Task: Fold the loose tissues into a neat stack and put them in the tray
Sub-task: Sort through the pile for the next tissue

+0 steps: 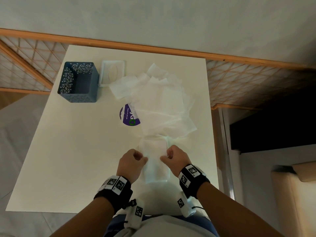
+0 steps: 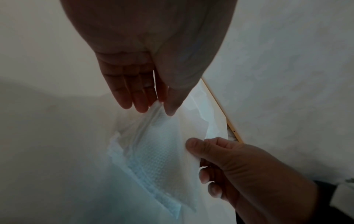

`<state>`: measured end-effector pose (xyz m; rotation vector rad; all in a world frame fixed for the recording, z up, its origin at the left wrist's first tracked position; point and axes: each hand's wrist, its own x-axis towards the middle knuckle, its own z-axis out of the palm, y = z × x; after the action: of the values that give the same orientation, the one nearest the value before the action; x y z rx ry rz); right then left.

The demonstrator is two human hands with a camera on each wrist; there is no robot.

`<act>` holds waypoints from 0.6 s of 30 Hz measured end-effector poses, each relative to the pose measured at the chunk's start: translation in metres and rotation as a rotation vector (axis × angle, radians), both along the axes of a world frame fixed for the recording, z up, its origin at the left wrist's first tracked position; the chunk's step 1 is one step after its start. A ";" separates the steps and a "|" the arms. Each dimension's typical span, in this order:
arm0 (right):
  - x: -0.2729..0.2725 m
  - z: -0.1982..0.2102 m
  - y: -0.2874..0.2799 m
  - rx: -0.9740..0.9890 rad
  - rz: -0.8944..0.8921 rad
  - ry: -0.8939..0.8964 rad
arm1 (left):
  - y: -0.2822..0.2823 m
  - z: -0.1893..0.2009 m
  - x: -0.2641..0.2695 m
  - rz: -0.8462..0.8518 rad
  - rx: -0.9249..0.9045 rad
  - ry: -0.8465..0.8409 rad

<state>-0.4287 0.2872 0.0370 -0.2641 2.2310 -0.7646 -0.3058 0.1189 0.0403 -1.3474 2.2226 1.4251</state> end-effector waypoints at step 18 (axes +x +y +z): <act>-0.089 -0.008 -0.020 0.371 0.450 0.580 | -0.013 0.021 0.003 -0.053 -0.120 0.060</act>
<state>-0.5181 0.2675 0.0289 -0.8518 2.6422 -0.0164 -0.3026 0.1057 0.0617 -1.2862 2.3981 1.3517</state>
